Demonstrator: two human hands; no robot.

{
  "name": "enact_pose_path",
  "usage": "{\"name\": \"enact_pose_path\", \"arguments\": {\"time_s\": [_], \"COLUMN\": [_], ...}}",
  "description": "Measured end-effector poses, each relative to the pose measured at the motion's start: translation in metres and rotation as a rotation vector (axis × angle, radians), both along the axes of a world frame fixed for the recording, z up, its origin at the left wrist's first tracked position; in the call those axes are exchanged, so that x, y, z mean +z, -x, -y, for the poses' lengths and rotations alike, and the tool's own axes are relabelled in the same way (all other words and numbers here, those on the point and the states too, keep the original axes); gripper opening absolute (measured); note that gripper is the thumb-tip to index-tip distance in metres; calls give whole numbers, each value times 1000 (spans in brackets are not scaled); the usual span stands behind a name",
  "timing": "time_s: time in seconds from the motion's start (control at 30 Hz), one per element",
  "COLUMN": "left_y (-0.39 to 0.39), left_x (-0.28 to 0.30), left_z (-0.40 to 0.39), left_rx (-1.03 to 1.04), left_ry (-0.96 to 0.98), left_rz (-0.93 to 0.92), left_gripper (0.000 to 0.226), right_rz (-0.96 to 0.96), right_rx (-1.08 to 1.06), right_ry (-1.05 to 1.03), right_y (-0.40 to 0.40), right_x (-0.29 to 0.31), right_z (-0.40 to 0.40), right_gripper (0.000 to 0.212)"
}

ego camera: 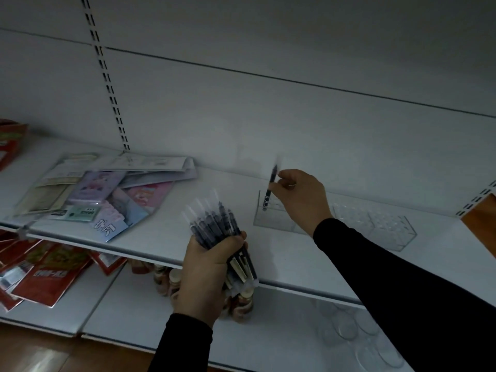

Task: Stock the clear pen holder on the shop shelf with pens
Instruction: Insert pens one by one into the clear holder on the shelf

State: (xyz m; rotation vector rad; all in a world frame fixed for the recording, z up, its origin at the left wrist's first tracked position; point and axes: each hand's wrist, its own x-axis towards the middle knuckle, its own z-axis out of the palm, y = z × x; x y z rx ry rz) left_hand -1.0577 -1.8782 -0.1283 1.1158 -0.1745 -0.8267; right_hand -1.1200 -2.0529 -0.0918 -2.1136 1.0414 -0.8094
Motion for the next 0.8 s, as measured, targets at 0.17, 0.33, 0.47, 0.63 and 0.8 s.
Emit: {"name": "enact_pose_path", "arguments": {"time_s": [0.17, 0.33, 0.47, 0.63, 0.8], "left_y": [6, 13, 15, 16, 16], "left_x": [4, 9, 13, 13, 13], "left_z": [-1, 0, -1, -1, -2], "left_rx": [-56, -108, -127, -115, -85], "left_ry": [-30, -6, 24, 23, 1], "left_rz": [-3, 60, 103, 63, 17], "left_gripper": [21, 19, 25, 26, 17], "right_rz": [119, -29, -48, -27, -11], "right_rx": [0, 322, 341, 339, 307], "right_ry": [-100, -415, -551, -648, -539], "right_y": [18, 21, 24, 27, 27], "right_x": [4, 5, 5, 10, 18], "right_z": [-24, -55, -61, -59, -56], "right_gripper": [19, 21, 19, 11, 4]}}
